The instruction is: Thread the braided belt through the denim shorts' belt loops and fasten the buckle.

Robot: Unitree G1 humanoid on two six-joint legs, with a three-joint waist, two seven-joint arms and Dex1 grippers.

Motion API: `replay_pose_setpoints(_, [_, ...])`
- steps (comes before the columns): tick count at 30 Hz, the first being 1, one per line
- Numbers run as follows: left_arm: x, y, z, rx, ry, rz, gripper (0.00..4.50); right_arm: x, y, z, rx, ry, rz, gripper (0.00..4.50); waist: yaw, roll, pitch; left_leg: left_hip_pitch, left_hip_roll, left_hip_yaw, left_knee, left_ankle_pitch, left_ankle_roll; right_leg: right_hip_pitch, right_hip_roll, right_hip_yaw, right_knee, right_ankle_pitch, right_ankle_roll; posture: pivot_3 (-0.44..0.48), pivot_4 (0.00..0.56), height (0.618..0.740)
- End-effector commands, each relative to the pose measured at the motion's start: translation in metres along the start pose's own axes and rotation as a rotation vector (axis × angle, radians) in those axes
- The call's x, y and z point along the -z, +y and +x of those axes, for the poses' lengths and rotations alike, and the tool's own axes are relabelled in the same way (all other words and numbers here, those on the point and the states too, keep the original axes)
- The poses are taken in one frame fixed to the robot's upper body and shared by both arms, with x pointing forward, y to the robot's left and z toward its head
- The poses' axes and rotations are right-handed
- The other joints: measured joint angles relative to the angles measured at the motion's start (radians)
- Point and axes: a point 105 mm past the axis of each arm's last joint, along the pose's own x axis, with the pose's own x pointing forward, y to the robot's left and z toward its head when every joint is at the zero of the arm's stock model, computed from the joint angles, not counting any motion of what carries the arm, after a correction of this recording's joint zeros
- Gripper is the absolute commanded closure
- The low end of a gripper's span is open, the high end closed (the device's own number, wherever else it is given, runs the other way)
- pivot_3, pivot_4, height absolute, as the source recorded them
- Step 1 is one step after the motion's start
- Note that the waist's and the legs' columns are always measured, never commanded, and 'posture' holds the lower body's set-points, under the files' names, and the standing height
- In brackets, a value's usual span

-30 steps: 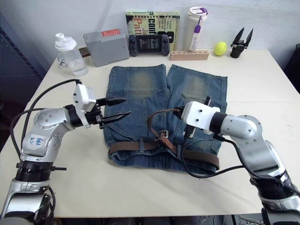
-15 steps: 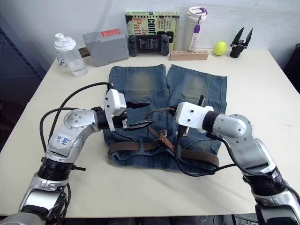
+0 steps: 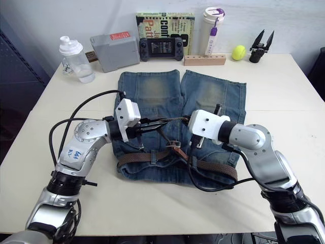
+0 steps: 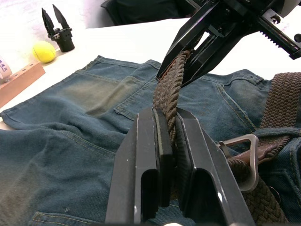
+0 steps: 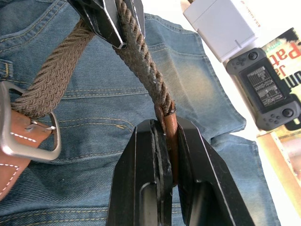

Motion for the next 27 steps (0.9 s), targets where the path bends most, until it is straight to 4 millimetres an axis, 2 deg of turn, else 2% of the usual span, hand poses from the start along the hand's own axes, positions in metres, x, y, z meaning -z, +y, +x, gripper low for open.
replay_pose_setpoints(1, [-0.011, 0.001, 0.0, -0.039, -0.049, 0.034, 4.48, -0.015, -0.01, -0.006, 0.058, -0.046, 0.024, 4.5, 0.0, 0.0, 0.0, 0.0, 0.0, 0.0, 0.0, 0.0, 0.0, 0.0, 0.0, 0.0, 0.0, 0.0, 0.0, 0.0, 0.15, 0.726])
replay_pose_setpoints(2, [-0.01, 0.0, 0.001, -0.047, -0.054, 0.034, 4.48, -0.013, -0.014, -0.007, 0.089, -0.043, 0.052, 4.5, 0.0, 0.0, 0.0, 0.0, 0.0, 0.0, 0.0, 0.0, 0.0, 0.0, 0.0, 0.0, 0.0, 0.0, 0.0, 0.0, 0.15, 0.726])
replay_pose_setpoints(3, [-0.01, 0.0, 0.001, -0.057, -0.061, 0.033, 4.5, -0.012, -0.017, -0.009, 0.106, -0.038, 0.089, 3.58, 0.0, 0.0, 0.0, 0.0, 0.0, 0.0, 0.0, 0.0, 0.0, 0.0, 0.0, 0.0, 0.0, 0.0, 0.0, 0.0, 0.15, 0.726])
replay_pose_setpoints(5, [-0.011, -0.002, 0.002, -0.072, -0.085, 0.018, 4.5, -0.007, -0.021, -0.015, 0.13, -0.028, 0.159, 3.15, 0.0, 0.0, 0.0, 0.0, 0.0, 0.0, 0.0, 0.0, 0.0, 0.0, 0.0, 0.0, 0.0, 0.0, 0.0, 0.0, 0.15, 0.726])
replay_pose_setpoints(9, [-0.015, -0.004, 0.0, -0.103, -0.142, 0.0, 4.5, 0.011, -0.029, -0.031, 0.186, 0.034, 0.296, 1.22, 0.002, 0.0, 0.0, 0.0, 0.0, 0.0, 0.0, 0.0, 0.0, 0.0, 0.0, 0.0, 0.0, 0.0, 0.0, 0.0, 0.15, 0.726])
replay_pose_setpoints(10, [-0.016, -0.005, -0.001, -0.11, -0.156, -0.004, 4.5, 0.015, -0.026, -0.034, 0.178, 0.042, 0.354, 1.05, 0.002, 0.0, 0.0, 0.0, 0.0, 0.0, 0.0, 0.0, 0.0, 0.0, 0.0, 0.0, 0.0, 0.0, 0.0, 0.0, 0.15, 0.726])
replay_pose_setpoints(12, [-0.017, -0.011, -0.003, -0.106, -0.182, -0.022, 4.5, 0.017, -0.021, -0.035, 0.17, 0.024, 0.477, 0.41, 0.001, 0.0, 0.0, 0.0, 0.0, 0.0, 0.0, 0.0, 0.0, 0.0, 0.0, 0.0, 0.0, 0.0, 0.0, 0.0, 0.15, 0.726])
replay_pose_setpoints(15, [-0.017, -0.02, -0.005, -0.094, -0.198, -0.03, 4.5, 0.016, -0.015, -0.033, 0.158, -0.013, 0.637, 0.41, -0.001, 0.0, 0.0, 0.0, 0.0, 0.0, 0.0, 0.0, 0.0, 0.0, 0.0, 0.0, 0.0, 0.0, 0.0, 0.0, 0.15, 0.726])
replay_pose_setpoints(17, [-0.018, -0.023, -0.005, -0.093, -0.204, -0.029, 4.5, 0.018, -0.013, -0.031, 0.151, -0.003, 0.672, 0.41, -0.001, 0.0, 0.0, 0.0, 0.0, 0.0, 0.0, 0.0, 0.0, 0.0, 0.0, 0.0, 0.0, 0.0, 0.0, 0.0, 0.15, 0.726])
replay_pose_setpoints(18, [-0.02, -0.024, -0.005, -0.093, -0.213, -0.031, 4.5, 0.017, -0.009, -0.03, 0.134, -0.008, 0.698, 0.65, -0.001, 0.0, 0.0, 0.0, 0.0, 0.0, 0.0, 0.0, 0.0, 0.0, 0.0, 0.0, 0.001, 0.0, 0.0, 0.0, 0.15, 0.726])
replay_pose_setpoints(19, [-0.022, -0.025, -0.005, -0.091, -0.219, -0.03, 4.5, 0.015, -0.005, -0.028, 0.106, -0.021, 0.72, 1.06, 0.0, 0.0, 0.0, 0.0, 0.0, 0.0, 0.0, 0.0, 0.0, 0.0, 0.0, 0.001, 0.0, 0.0, 0.0, 0.0, 0.15, 0.726])
replay_pose_setpoints(20, [-0.023, -0.026, -0.004, -0.09, -0.222, -0.029, 4.5, 0.012, -0.002, -0.027, 0.086, -0.031, 0.737, 1.2, 0.003, 0.0, 0.0, 0.0, 0.0, 0.0, 0.0, 0.0, 0.0, 0.0, 0.0, 0.001, 0.0, 0.0, 0.0, 0.0, 0.15, 0.726])
replay_pose_setpoints(23, [-0.023, -0.028, -0.005, -0.094, -0.223, -0.026, 4.5, 0.002, 0.021, -0.019, -0.022, -0.053, 0.816, 2.58, 0.001, 0.0, 0.0, 0.0, -0.001, -0.001, 0.0, 0.0, 0.0, 0.0, -0.001, 0.0, 0.0, 0.0, 0.0, 0.0, 0.15, 0.726])
replay_pose_setpoints(24, [-0.023, -0.028, -0.006, -0.095, -0.22, -0.024, 4.5, 0.001, 0.029, -0.016, -0.047, -0.047, 0.83, 3.27, 0.0, 0.0, 0.0, 0.0, 0.0, -0.001, 0.0, 0.0, 0.0, 0.0, -0.001, 0.0, 0.0, 0.0, 0.0, 0.0, 0.15, 0.726])
replay_pose_setpoints(26, [-0.023, -0.028, -0.006, -0.098, -0.214, -0.018, 4.5, -0.002, 0.038, -0.011, -0.082, -0.043, 0.842, 4.14, 0.0, 0.0, 0.0, 0.0, 0.0, -0.001, 0.0, 0.0, 0.0, 0.0, 0.0, 0.0, 0.0, 0.0, 0.0, 0.0, 0.15, 0.726])
replay_pose_setpoints(27, [-0.023, -0.028, -0.007, -0.099, -0.213, -0.016, 4.5, -0.004, 0.044, -0.008, -0.102, -0.038, 0.854, 4.43, 0.0, 0.0, 0.0, 0.0, 0.0, -0.001, 0.0, 0.0, 0.0, 0.0, 0.0, 0.0, 0.0, 0.0, 0.0, 0.0, 0.15, 0.726])
